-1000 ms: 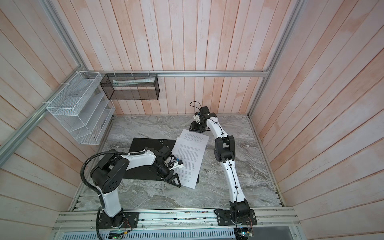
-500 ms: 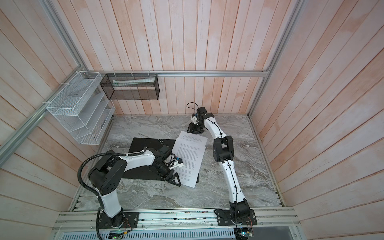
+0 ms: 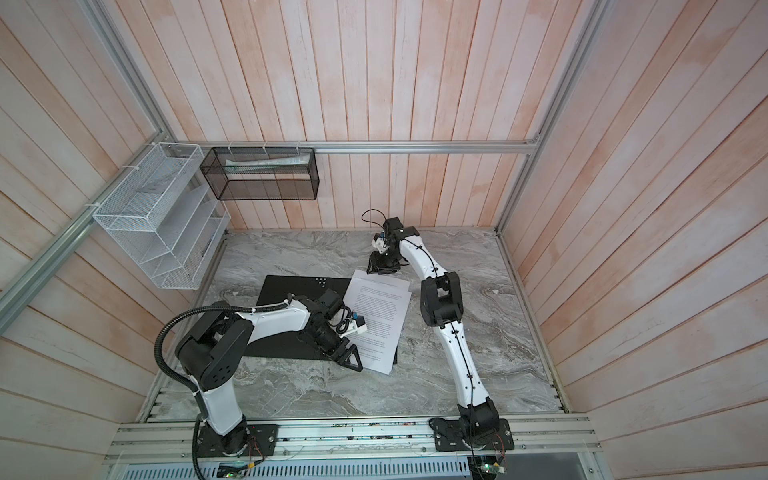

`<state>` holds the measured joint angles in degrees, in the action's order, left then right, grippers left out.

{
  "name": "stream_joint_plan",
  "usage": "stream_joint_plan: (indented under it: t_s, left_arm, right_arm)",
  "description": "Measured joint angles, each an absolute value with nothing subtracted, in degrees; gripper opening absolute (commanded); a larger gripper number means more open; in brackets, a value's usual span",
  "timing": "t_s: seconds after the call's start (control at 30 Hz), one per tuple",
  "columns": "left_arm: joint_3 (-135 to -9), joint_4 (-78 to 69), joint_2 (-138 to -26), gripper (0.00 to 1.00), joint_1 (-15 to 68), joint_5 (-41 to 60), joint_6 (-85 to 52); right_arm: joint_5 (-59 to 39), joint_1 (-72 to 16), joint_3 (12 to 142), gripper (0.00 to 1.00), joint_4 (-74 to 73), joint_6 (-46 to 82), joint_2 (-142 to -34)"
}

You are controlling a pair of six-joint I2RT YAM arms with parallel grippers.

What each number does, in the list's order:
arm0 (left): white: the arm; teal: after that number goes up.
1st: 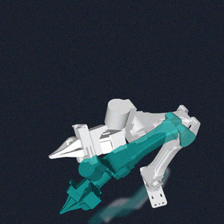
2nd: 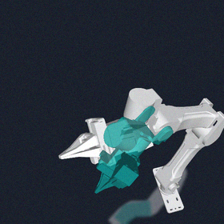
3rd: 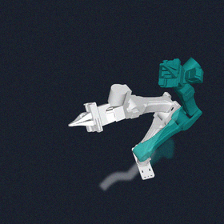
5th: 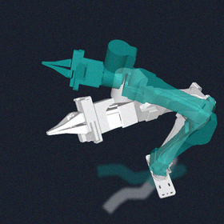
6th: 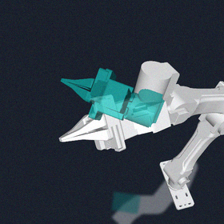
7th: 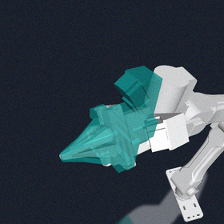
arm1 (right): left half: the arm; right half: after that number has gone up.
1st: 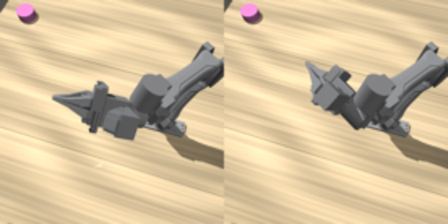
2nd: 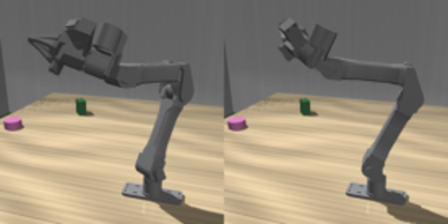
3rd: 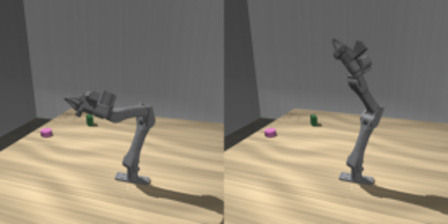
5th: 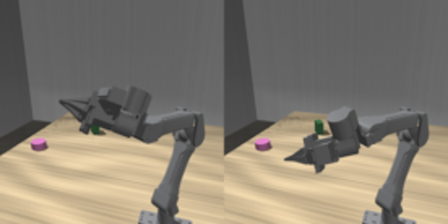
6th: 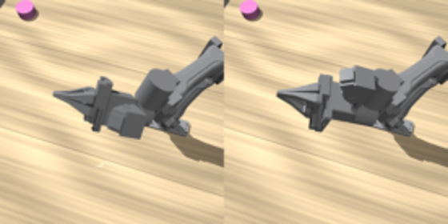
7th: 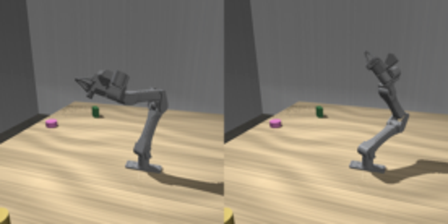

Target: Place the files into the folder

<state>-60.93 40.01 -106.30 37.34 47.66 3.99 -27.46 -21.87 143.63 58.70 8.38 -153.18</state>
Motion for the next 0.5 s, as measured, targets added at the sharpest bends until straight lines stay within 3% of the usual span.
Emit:
stream_joint_plan:
  t_s: [0.37,0.5]
  left_arm:
    - [-60.8,39.5,-106.3,0.84,37.3,47.5,3.2]
    - [-60.7,39.4,-106.2,0.84,37.2,47.5,3.2]
  right_arm:
    - [-26.3,-23.4,139.7,0.49,60.0,7.0,-150.5]
    - [-25.6,-23.7,139.6,0.53,60.2,7.0,-150.2]
